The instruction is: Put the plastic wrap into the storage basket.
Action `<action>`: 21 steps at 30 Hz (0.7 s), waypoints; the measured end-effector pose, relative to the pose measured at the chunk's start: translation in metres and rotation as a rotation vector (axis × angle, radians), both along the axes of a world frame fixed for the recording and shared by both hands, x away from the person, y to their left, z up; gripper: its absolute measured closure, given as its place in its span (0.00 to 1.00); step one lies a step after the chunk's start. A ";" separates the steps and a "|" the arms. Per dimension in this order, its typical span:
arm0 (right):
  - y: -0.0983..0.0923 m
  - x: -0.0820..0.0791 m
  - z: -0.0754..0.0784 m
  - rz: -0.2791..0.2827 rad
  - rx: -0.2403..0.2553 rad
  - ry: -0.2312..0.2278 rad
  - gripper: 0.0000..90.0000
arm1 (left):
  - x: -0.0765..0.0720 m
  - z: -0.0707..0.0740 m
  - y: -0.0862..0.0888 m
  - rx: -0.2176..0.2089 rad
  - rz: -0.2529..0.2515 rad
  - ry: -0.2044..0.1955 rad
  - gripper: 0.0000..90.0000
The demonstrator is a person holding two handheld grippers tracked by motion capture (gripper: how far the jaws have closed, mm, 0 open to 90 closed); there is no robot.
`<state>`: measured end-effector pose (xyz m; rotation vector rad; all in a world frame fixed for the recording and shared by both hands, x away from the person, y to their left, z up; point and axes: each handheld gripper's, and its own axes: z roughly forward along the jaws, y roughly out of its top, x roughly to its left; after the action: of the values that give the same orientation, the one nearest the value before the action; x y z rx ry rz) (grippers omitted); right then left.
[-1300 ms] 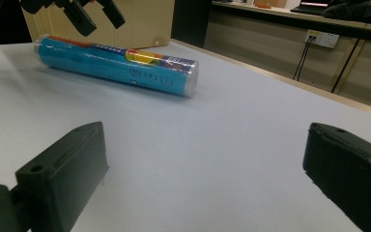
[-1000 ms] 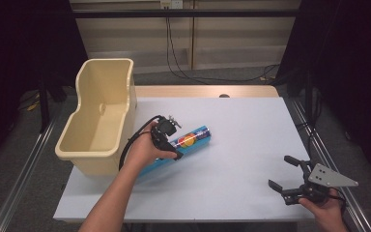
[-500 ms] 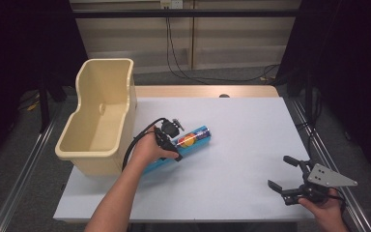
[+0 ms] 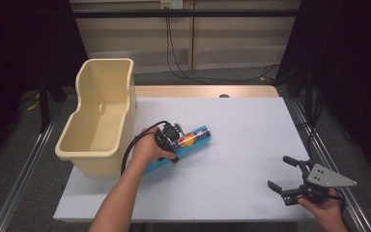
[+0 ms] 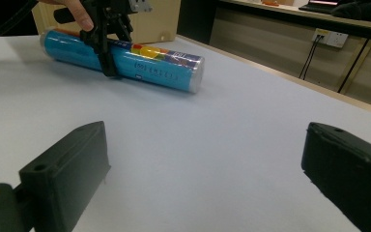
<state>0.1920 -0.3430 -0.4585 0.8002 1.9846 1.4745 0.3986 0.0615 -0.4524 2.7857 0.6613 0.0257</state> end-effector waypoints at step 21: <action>-0.001 0.001 0.000 0.014 -0.002 0.001 0.02 | -0.002 0.042 -0.003 0.015 0.293 0.136 0.36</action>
<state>0.1934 -0.3442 -0.4587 0.7875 1.9959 1.4803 0.3963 0.0582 -0.4103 2.6967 1.1021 -0.1020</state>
